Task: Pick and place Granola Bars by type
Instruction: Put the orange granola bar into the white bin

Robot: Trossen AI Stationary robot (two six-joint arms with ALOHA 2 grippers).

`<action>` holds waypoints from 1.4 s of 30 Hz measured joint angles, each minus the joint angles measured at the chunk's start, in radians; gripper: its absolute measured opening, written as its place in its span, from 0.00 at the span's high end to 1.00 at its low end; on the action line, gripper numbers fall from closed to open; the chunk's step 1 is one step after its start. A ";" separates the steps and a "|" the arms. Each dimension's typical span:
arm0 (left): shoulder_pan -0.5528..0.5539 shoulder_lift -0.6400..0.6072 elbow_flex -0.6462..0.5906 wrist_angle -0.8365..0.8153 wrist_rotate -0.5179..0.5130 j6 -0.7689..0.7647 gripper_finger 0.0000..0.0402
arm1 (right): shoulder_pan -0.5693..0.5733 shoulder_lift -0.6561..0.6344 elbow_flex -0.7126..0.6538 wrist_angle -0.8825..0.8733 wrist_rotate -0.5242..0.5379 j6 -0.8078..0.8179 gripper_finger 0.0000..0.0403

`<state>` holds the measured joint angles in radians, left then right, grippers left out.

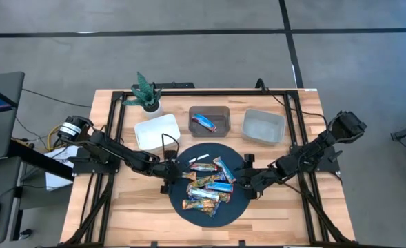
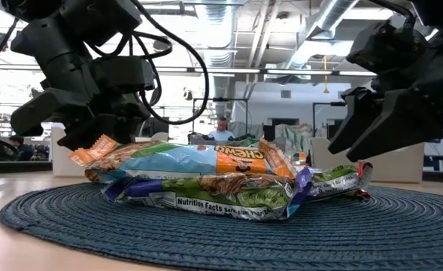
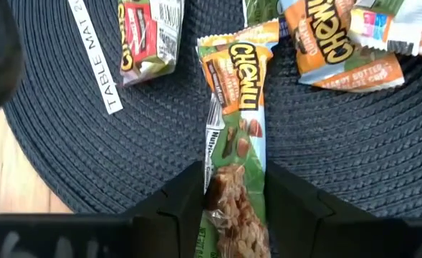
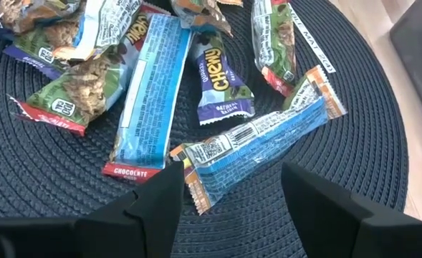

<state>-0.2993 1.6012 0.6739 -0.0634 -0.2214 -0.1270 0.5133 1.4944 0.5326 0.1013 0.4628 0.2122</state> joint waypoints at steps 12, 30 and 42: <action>-0.002 -0.001 0.001 0.005 -0.001 0.004 0.86 | 0.000 0.000 0.000 -0.002 0.000 0.000 0.44; -0.109 -0.081 0.144 -0.174 -0.270 0.078 0.89 | 0.000 0.000 0.000 -0.003 0.001 -0.001 0.44; -0.123 -0.085 0.280 -0.955 -0.681 -0.431 0.89 | 0.000 -0.001 0.000 -0.003 0.001 -0.001 0.44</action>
<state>-0.4219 1.5158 0.9535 -1.0188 -0.9023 -0.5583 0.5133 1.4937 0.5324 0.0982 0.4637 0.2115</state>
